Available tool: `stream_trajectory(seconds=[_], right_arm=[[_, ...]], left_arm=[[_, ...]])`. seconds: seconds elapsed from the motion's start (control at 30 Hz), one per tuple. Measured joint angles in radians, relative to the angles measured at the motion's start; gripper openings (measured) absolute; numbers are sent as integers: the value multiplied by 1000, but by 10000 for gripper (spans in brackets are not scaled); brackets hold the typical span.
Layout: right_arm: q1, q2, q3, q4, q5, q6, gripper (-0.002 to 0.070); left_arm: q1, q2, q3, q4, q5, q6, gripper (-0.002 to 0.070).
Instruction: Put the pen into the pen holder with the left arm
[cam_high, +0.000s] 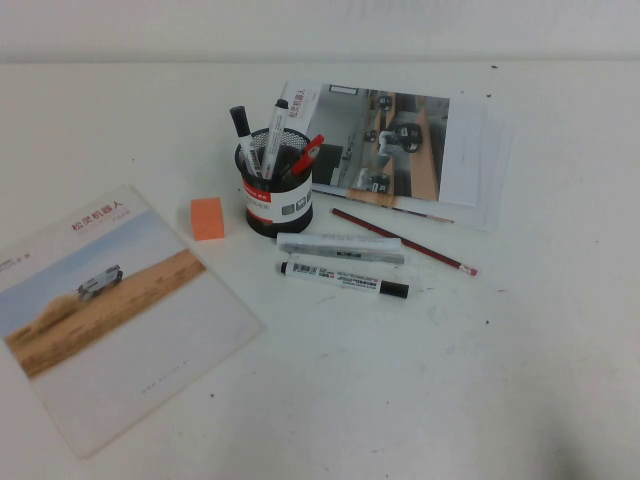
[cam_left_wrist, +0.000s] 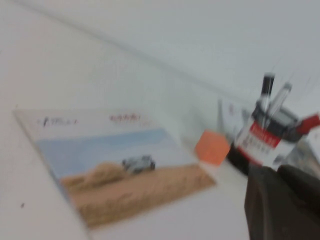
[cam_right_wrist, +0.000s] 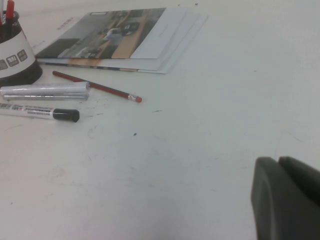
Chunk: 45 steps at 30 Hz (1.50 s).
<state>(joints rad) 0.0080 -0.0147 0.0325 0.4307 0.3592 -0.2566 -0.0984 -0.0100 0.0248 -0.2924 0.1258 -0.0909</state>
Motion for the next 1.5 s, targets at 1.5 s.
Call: stream_trajectory(seconds=[1.5], right_arm=[[0, 0, 0, 0, 0, 0, -22]], left_arm=[[-220, 1573, -1347, -251, 903, 1059, -1]])
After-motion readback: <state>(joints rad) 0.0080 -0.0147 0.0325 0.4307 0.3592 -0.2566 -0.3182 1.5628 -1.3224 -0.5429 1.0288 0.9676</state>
